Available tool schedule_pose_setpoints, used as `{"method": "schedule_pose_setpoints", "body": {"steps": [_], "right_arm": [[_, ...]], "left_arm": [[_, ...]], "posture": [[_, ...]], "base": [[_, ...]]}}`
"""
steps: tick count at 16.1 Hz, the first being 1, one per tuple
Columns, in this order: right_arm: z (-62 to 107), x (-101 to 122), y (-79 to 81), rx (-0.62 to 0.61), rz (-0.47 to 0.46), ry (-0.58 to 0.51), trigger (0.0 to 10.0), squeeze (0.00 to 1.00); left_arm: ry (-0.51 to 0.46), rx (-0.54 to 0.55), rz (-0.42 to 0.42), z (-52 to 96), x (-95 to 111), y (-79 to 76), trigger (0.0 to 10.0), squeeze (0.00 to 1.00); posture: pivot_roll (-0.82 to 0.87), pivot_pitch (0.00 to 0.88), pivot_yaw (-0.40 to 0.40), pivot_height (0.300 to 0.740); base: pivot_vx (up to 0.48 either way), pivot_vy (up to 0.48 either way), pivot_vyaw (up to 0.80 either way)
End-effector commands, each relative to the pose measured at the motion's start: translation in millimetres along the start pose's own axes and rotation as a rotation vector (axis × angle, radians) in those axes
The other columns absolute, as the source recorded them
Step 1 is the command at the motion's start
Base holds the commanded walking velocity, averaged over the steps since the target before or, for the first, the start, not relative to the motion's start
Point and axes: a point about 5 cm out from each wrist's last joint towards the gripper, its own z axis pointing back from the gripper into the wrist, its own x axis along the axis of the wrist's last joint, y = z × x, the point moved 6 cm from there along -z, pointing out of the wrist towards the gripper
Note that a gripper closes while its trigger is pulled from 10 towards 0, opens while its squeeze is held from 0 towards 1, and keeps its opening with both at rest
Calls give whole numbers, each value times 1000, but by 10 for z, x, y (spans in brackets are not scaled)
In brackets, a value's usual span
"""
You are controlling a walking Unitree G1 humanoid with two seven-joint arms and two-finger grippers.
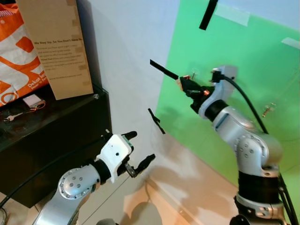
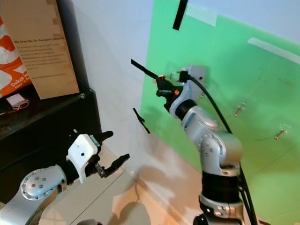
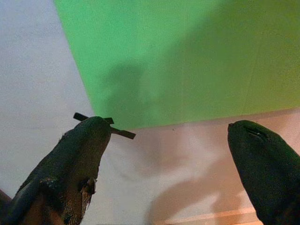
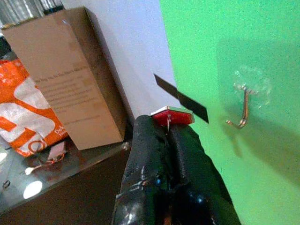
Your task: Hang keys on a hook
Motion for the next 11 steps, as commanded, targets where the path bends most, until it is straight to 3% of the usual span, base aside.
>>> {"method": "schedule_pose_setpoints", "body": {"steps": [1, 7, 11], "right_arm": [[-42, 44, -82, -52, -4, -9, 10000, 0], [-35, 90, -346, -189, -65, -36, 10000, 0], [-3, 71, -432, -228, -91, -32, 10000, 0]], "left_arm": [[-16, 13, -18, 11, 82, 28, 10000, 0], [-6, 18, -13, 67, 89, 24, 10000, 0], [-1, 14, -8, 70, 88, 13, 10000, 0]], "posture": [[27, 0, -115, 740], [27, 25, -112, 740], [24, 29, -109, 740]], "base": [[0, 0, 0], [0, 0, 0], [0, 0, 0]]}}
